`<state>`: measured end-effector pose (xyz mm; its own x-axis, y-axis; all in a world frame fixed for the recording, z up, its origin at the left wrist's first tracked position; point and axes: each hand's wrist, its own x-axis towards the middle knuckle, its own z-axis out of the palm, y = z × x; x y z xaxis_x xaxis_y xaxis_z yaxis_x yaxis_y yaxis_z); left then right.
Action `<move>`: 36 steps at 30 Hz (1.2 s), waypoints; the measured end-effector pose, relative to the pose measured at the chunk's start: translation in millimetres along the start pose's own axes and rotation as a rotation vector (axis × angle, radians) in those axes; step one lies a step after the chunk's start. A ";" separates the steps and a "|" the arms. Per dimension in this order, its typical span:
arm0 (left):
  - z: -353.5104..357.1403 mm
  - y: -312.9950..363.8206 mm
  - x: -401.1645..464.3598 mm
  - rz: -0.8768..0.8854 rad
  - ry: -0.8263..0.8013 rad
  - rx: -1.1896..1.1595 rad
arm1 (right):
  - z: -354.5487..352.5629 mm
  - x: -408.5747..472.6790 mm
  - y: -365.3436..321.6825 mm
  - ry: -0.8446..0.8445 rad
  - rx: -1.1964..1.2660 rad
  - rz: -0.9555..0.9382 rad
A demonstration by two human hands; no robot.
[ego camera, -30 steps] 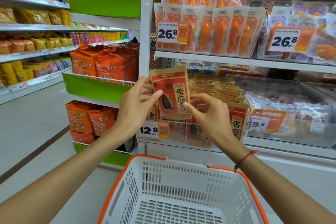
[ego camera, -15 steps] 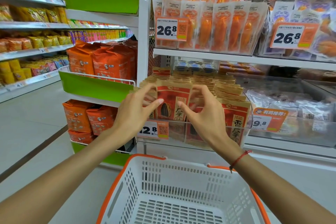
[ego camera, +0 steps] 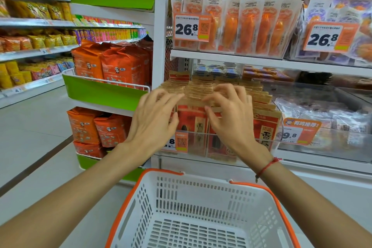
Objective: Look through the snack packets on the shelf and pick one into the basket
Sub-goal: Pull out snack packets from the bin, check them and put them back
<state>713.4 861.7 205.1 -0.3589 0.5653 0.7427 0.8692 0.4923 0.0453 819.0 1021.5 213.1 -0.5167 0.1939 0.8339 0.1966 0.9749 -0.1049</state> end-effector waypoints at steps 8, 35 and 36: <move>8.2 -3.0 -6.8 0.097 -0.041 0.105 | -6.4 -4.8 -4.6 -0.111 -0.028 -0.046; -0.3 -2.9 -15.9 -0.064 -0.265 -0.064 | -4.3 64.3 -0.1 -0.468 0.160 0.200; -0.1 -2.5 -15.6 -0.069 -0.268 -0.064 | -2.7 63.2 0.3 -0.434 0.168 0.196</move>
<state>716.8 851.6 193.5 -0.4881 0.6906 0.5337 0.8560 0.4981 0.1383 788.7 1033.8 267.2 -0.7897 0.3679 0.4910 0.2063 0.9129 -0.3522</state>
